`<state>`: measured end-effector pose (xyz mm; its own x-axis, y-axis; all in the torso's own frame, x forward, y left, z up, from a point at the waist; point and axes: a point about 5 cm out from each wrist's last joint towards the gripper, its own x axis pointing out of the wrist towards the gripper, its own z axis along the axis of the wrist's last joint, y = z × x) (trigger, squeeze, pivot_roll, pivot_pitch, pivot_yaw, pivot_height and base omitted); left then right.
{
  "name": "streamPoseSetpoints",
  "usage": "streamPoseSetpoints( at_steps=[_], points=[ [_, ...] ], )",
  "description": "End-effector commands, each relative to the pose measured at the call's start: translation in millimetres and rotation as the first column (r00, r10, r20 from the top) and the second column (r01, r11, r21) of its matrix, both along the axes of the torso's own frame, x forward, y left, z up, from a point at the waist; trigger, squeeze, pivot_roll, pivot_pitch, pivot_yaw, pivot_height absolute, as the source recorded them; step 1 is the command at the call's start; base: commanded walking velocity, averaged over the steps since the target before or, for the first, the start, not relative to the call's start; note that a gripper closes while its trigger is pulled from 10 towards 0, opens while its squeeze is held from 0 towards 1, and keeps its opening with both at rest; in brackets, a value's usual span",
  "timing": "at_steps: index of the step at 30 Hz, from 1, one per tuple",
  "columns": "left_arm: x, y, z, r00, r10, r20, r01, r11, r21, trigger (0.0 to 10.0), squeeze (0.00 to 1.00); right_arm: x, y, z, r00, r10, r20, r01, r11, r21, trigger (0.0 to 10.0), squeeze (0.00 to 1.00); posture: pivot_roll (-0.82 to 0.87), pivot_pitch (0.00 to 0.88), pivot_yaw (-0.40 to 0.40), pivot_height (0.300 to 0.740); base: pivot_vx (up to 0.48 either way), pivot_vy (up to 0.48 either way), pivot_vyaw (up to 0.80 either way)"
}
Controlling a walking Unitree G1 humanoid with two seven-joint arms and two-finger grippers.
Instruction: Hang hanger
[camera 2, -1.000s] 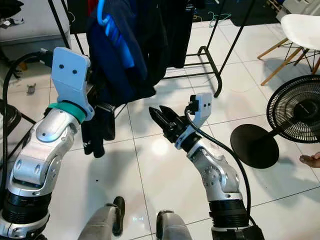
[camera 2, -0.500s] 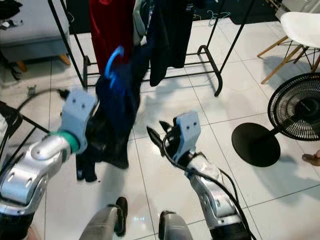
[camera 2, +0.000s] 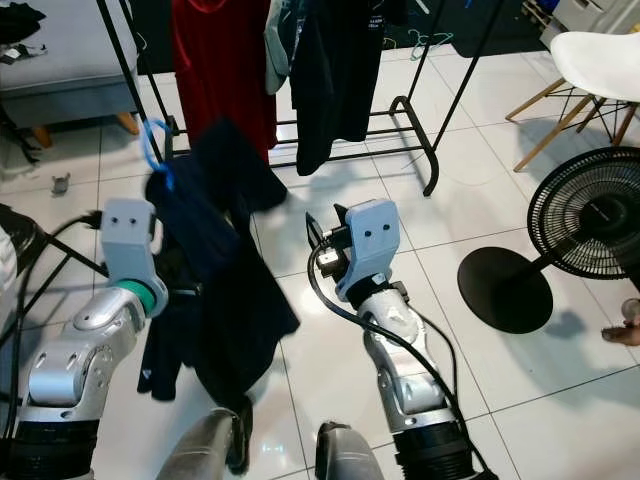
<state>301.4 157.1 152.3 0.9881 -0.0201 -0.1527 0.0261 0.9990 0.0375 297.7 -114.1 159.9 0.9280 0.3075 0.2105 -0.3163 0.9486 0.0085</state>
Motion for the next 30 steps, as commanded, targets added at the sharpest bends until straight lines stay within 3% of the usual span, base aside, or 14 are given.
streamPoseSetpoints(
  at_steps=[1, 2, 4, 9, 22, 30],
  points=[
    [-2.5, -0.2, 8, 0.994, 0.008, 0.113, -0.021, 0.993, 0.116, 10.0, 0.0, 3.1, -5.1, -2, 0.999, -0.028, -0.022, 0.029, 0.999, 0.036, 10.0, 0.0, -0.01, 0.078, 0.026, 0.74, 0.0, 0.0, 0.0],
    [-2.5, -0.2, 8, 0.994, 0.008, 0.113, -0.021, 0.993, 0.116, 10.0, 0.0, 3.1, -5.1, -2, 0.999, -0.028, -0.022, 0.029, 0.999, 0.036, 10.0, 0.0, -0.01, 0.078, 0.026, 0.74, 0.0, 0.0, 0.0],
    [-5.6, -1.4, 15, 0.979, -0.031, 0.2, -0.02, 0.969, 0.247, 10.0, 0.0, 9.4, -4.7, 6, 1.0, -0.014, 0.007, 0.014, 1.0, 0.021, 10.0, 0.0, 0.0, 0.079, 0.022, 0.74, 0.0, 0.0, 0.0],
    [-4.9, -3.4, 25, 0.964, -0.079, 0.254, 0.001, 0.956, 0.294, 10.0, 0.0, 19.1, -3.0, 16, 0.998, -0.003, 0.062, 0.004, 1.0, -0.022, 10.0, 0.0, 0.01, 0.072, 0.022, 0.74, 0.0, 0.0, 0.0],
    [1.6, -12.7, 35, 0.933, -0.123, 0.337, 0.014, 0.951, 0.308, 10.0, 0.0, 27.1, 10.0, 16, 0.998, 0.013, 0.068, -0.013, 1.0, 0.001, 10.0, 0.0, 0.02, 0.022, 0.068, 0.74, 0.0, 0.0, 0.0],
    [11.7, -14.1, 45, 0.932, -0.177, 0.317, 0.102, 0.966, 0.24, 10.0, 0.0, 40.2, 4.2, 22, 0.995, -0.058, 0.086, 0.055, 0.998, 0.044, 10.0, 0.0, 0.03, 0.003, 0.15, 0.74, 0.0, 0.0, 0.0]
  ],
)
